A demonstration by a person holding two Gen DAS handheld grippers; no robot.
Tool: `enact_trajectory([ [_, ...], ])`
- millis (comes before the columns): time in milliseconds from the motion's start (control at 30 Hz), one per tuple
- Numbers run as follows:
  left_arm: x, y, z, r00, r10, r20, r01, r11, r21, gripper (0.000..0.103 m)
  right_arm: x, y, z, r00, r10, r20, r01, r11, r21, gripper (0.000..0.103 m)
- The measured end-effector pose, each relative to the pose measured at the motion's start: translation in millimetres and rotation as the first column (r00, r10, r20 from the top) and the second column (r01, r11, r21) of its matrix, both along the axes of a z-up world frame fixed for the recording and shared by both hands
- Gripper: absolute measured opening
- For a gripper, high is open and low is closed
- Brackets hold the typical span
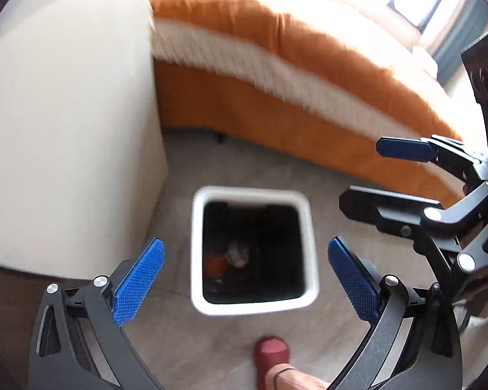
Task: Collect trash
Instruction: 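Carry both items over the white bin and open both grippers to drop them, then grasp the clear plastic box with the left gripper while the right grasps the printed wrapper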
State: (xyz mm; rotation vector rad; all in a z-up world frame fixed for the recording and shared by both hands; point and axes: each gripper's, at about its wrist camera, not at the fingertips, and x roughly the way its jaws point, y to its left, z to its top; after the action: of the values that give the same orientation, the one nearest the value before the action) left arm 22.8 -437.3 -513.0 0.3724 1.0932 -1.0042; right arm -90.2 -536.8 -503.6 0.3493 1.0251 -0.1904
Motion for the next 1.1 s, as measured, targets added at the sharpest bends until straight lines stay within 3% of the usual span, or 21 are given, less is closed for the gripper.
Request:
enact_trajectory([
  [133, 3.2, 29.4, 120.5, 0.991, 0.109, 0.071, -0.103, 0.991, -0.082, 0.099, 4.7, 15.1, 117.4, 0.992, 0.014, 0.128, -0.009, 0.999, -0.040, 0.099],
  [300, 8.5, 78.3, 235.9, 0.952, 0.261, 0.159, -0.236, 0.958, -0.161, 0.099, 22.6, 49.5, 240.7, 0.953, 0.107, 0.282, -0.072, 0.989, -0.133, 0.099],
  [500, 29.3, 164.2, 333.8, 0.874, 0.415, 0.251, -0.358, 0.902, -0.242, 0.098, 50.9, 109.2, 329.6, 0.879, 0.242, 0.410, -0.170, 0.964, -0.204, 0.099],
  [600, 42.5, 202.7, 360.7, 0.839, 0.453, 0.301, -0.385, 0.886, -0.259, 0.098, 72.9, 148.4, 359.2, 0.847, 0.301, 0.438, -0.215, 0.947, -0.237, 0.099],
  [700, 59.2, 245.7, 385.2, 0.789, 0.501, 0.355, -0.434, 0.864, -0.255, 0.098, 99.2, 191.7, 373.4, 0.825, 0.342, 0.450, -0.264, 0.937, -0.228, 0.099],
  [833, 85.8, 309.2, 398.4, 0.718, 0.586, 0.376, -0.529, 0.810, -0.252, 0.098, 128.3, 248.3, 385.4, 0.798, 0.390, 0.460, -0.319, 0.920, -0.227, 0.099],
  [1000, 113.4, 379.1, 376.9, 0.615, 0.669, 0.417, -0.649, 0.730, -0.214, 0.098, 175.9, 309.2, 382.1, 0.783, 0.443, 0.438, -0.394, 0.897, -0.203, 0.099],
  [1100, 132.7, 416.9, 368.6, 0.590, 0.703, 0.398, -0.688, 0.695, -0.208, 0.098, 206.5, 341.0, 369.5, 0.791, 0.457, 0.406, -0.414, 0.889, -0.193, 0.099],
])
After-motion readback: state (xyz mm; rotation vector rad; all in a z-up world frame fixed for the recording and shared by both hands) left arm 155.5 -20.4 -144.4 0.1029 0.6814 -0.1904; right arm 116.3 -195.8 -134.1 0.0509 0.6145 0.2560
